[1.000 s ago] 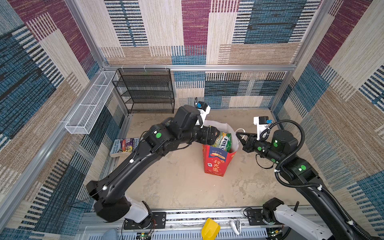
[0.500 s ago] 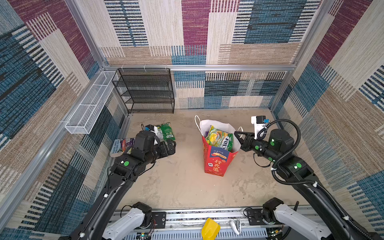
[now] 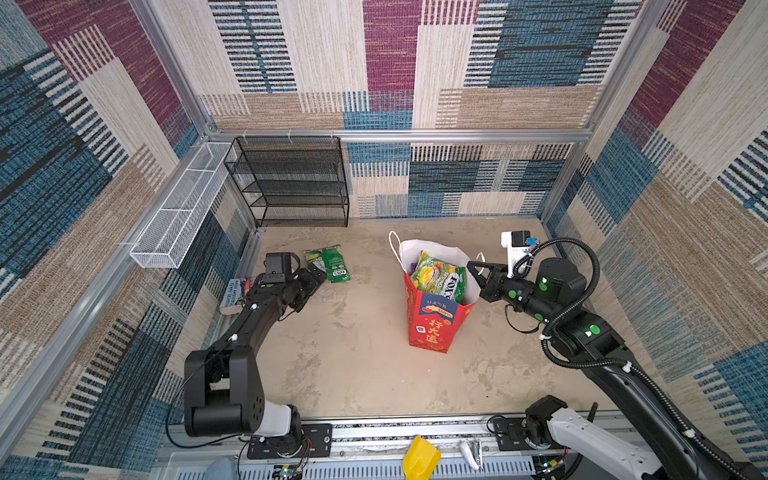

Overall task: Place the snacks into the paper bag
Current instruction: 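Move the left gripper to the remaining green packet and grasp its edge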

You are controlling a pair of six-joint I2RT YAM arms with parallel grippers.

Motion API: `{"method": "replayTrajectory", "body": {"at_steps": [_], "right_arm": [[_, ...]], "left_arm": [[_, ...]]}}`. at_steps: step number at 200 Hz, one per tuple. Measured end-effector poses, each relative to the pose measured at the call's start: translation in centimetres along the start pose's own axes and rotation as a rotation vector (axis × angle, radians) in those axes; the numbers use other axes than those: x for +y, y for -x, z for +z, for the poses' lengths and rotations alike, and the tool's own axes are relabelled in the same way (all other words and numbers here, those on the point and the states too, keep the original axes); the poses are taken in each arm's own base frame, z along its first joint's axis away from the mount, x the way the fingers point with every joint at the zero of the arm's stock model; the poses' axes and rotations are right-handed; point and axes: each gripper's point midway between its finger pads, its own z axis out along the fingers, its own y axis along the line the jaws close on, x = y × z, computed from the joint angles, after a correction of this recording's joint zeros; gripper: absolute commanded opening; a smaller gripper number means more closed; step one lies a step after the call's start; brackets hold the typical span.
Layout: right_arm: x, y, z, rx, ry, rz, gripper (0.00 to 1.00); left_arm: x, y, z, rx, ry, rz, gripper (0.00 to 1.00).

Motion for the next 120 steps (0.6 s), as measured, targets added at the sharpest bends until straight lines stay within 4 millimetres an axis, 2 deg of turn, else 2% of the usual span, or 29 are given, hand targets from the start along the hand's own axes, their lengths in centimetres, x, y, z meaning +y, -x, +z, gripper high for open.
{"method": "replayTrajectory", "body": {"at_steps": [40,59,94,120], "right_arm": [[-0.1,-0.2,-0.2,-0.003,0.001,-0.004,0.03],[0.1,0.0,-0.5,-0.011,0.005,-0.011,0.03],[0.1,0.0,-0.6,-0.017,0.002,-0.023,0.04],[-0.2,0.0,-0.6,-0.020,-0.008,-0.030,0.03]], "left_arm": [[2.6,2.6,5.1,-0.031,0.022,-0.043,0.93],[3.3,3.7,6.9,-0.040,0.016,-0.053,0.93],[2.3,5.9,9.7,-0.063,-0.052,-0.037,0.86],[1.0,6.5,11.3,-0.055,-0.136,-0.015,0.80]]}}
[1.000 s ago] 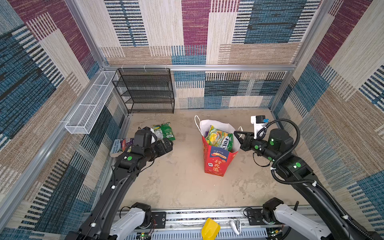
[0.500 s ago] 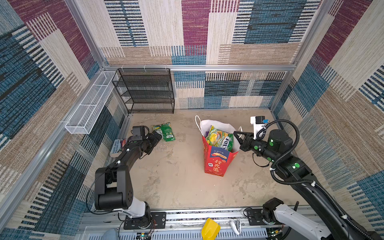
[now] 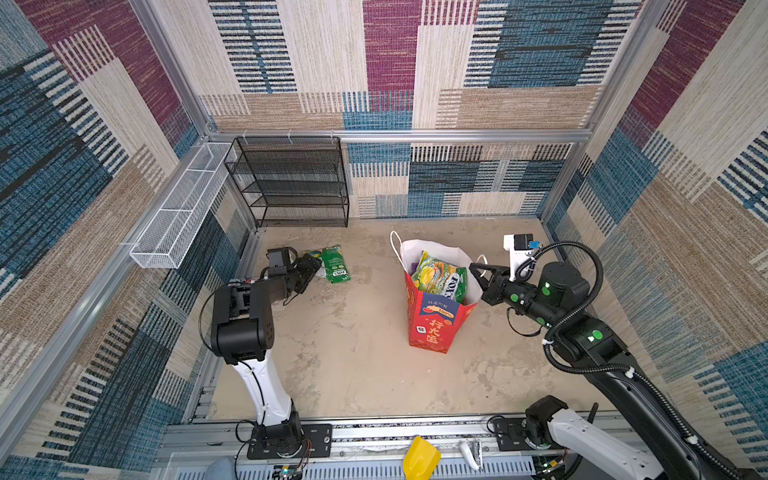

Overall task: Place the snacks into the paper bag
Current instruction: 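Move the left gripper to the remaining green packet and grasp its edge, then lift the green packet with the left gripper and carry it over the bag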

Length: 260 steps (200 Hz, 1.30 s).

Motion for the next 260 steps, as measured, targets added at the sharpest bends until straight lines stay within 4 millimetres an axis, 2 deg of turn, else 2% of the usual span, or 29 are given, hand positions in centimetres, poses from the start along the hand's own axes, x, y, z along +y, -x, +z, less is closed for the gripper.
{"method": "replayTrajectory", "body": {"at_steps": [29,73,123,139,154,188,200,229,260], "right_arm": [[-0.2,-0.1,0.2,0.003,-0.008,-0.003,0.03],[-0.2,0.0,0.1,0.001,-0.009,-0.005,0.03],[-0.1,0.1,-0.2,-0.009,-0.011,0.000,0.03],[0.0,0.4,-0.2,-0.013,-0.009,-0.001,0.03],[0.1,0.6,-0.3,-0.017,-0.007,-0.001,0.03],[0.1,0.6,-0.3,-0.015,-0.007,-0.001,0.03],[0.2,0.7,-0.4,-0.013,-0.008,0.000,0.03],[0.5,1.2,-0.7,-0.017,-0.007,-0.001,0.04],[0.6,1.6,-0.3,-0.005,-0.013,0.002,0.03]], "left_arm": [[-0.5,0.1,1.0,0.006,-0.054,0.014,0.75],[-1.1,0.1,2.3,0.017,-0.110,0.014,0.61],[-0.9,-0.9,2.7,0.046,-0.127,-0.025,0.33],[-0.8,-1.3,2.6,0.059,-0.132,-0.057,0.18],[-1.0,-1.5,2.4,0.068,-0.139,-0.089,0.13],[-1.3,-2.4,0.3,0.074,-0.120,-0.146,0.00],[-1.4,-2.8,-1.0,0.069,-0.108,-0.159,0.00],[-3.1,-3.5,-4.7,0.047,-0.124,-0.172,0.00],[-5.7,-3.7,-8.8,0.019,-0.152,-0.158,0.00]]}}
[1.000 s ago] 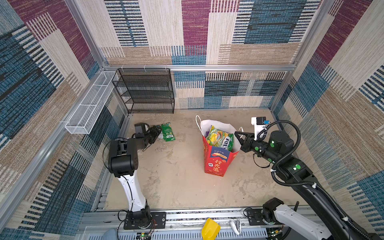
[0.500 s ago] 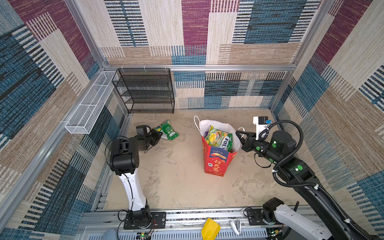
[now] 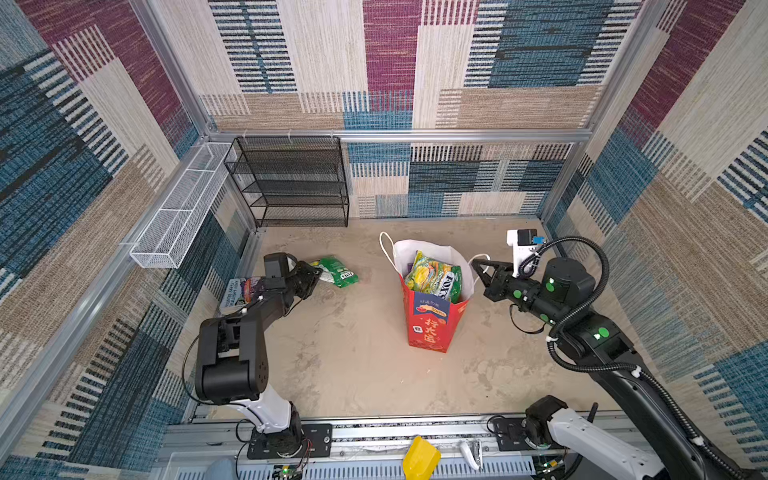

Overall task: Place the snacks into the paper bag
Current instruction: 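Lift the green packet with the left gripper and carry it over the bag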

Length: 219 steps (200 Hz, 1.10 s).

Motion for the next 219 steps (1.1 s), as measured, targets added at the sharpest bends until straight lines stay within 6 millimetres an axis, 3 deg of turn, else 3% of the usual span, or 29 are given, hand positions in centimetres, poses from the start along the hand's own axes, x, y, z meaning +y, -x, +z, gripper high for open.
{"method": "replayTrajectory", "body": {"at_steps": [30,71,91,117,137,172,193,219], "right_arm": [[0.2,0.4,0.2,0.002,0.003,0.000,0.03],[-0.2,-0.3,0.3,0.011,-0.004,0.007,0.03],[-0.3,-0.6,0.2,-0.003,0.004,0.015,0.03],[-0.3,-0.7,0.3,-0.008,0.008,0.024,0.02],[-0.2,-0.5,0.5,-0.004,0.015,0.025,0.02],[0.1,-0.2,0.3,-0.012,0.020,0.023,0.03],[0.2,-0.1,0.1,-0.015,0.024,0.022,0.03],[0.2,-0.3,0.0,-0.013,0.029,0.023,0.03]], "left_arm": [[-4.1,-0.8,-4.5,-0.021,-0.043,0.058,0.00],[-12.8,-2.3,-13.1,-0.097,-0.166,0.272,0.00],[-17.2,-4.1,-16.6,-0.099,-0.241,0.403,0.00],[-21.9,-6.7,-19.4,-0.057,-0.330,0.534,0.00],[-25.6,-8.9,-20.4,-0.005,-0.415,0.624,0.00],[-30.6,-15.1,-20.2,0.165,-0.538,0.790,0.00],[-31.9,-18.4,-19.5,0.250,-0.568,0.871,0.00],[-31.4,-21.2,-17.0,0.346,-0.548,0.936,0.00]]}}
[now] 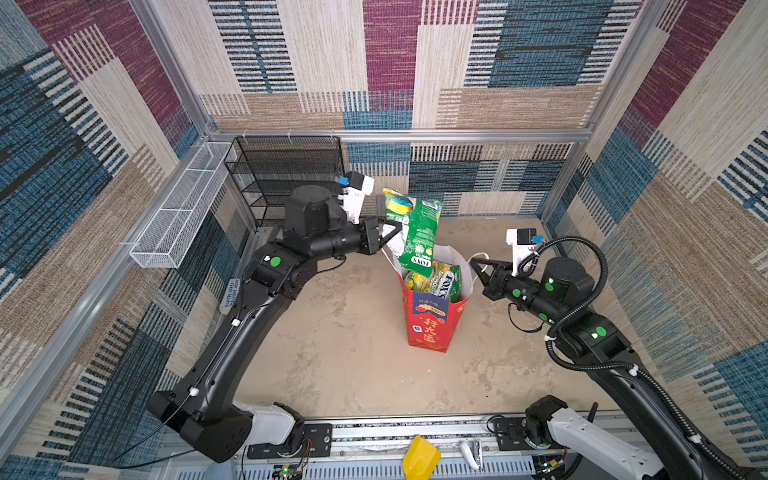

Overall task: Place the snacks into the paper bag
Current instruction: 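Lift the green packet with the left gripper and carry it over the bag, then lower the green packet into the paper bag with the left gripper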

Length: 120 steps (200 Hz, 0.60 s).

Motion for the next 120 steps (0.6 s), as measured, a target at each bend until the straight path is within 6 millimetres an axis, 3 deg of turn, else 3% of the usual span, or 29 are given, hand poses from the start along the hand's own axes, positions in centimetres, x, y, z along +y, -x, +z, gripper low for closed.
{"method": "replayTrajectory", "body": {"at_steps": [55,120], "right_arm": [[0.1,-0.1,-0.2,0.001,0.005,0.001,0.03],[0.1,-0.1,-0.2,0.001,0.007,0.001,0.03]], "left_arm": [[2.2,-3.6,5.9,0.202,0.025,0.074,0.00],[4.6,-6.4,8.1,0.325,0.031,0.219,0.00]]}}
